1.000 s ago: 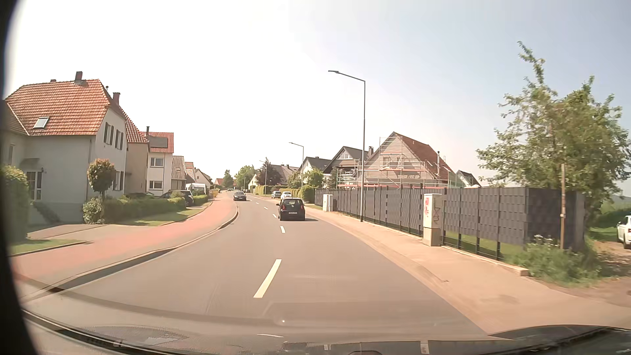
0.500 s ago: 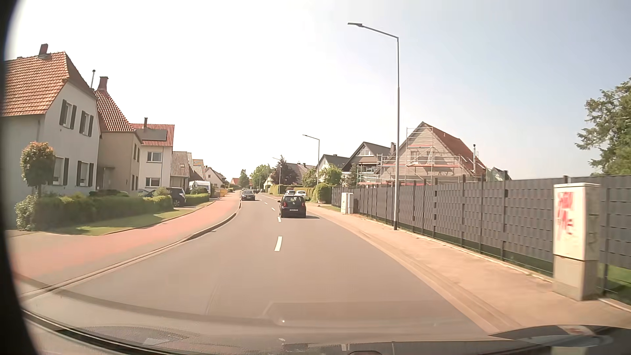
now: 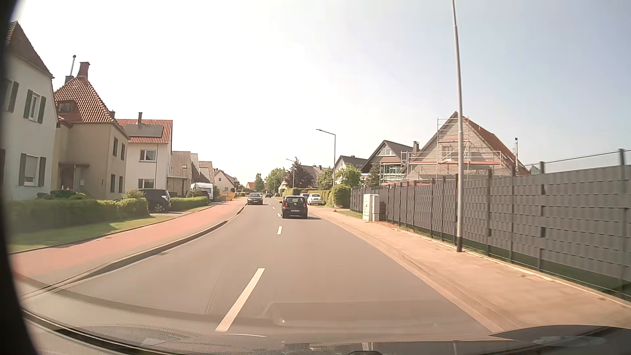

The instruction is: Follow the waypoints while adhering to traffic rules and regulations

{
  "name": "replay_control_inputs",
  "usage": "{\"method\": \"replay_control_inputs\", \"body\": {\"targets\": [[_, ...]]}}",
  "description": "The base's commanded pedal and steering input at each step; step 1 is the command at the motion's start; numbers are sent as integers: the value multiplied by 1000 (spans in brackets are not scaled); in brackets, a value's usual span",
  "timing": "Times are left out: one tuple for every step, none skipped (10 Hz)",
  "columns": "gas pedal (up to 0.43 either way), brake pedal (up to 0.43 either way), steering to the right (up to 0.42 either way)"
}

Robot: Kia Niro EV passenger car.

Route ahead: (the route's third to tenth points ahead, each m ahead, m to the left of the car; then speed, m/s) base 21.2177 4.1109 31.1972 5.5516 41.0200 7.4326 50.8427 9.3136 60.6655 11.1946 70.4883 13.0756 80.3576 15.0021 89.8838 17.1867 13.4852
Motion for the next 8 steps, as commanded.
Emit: {"method": "replay_control_inputs", "body": {"targets": [[39, 0, -30], [67, 0, -30], [98, 0, -30], [98, 0, -27], [110, 0, -26], [118, 0, -26], [118, 0, -26], [118, 0, -26]]}}
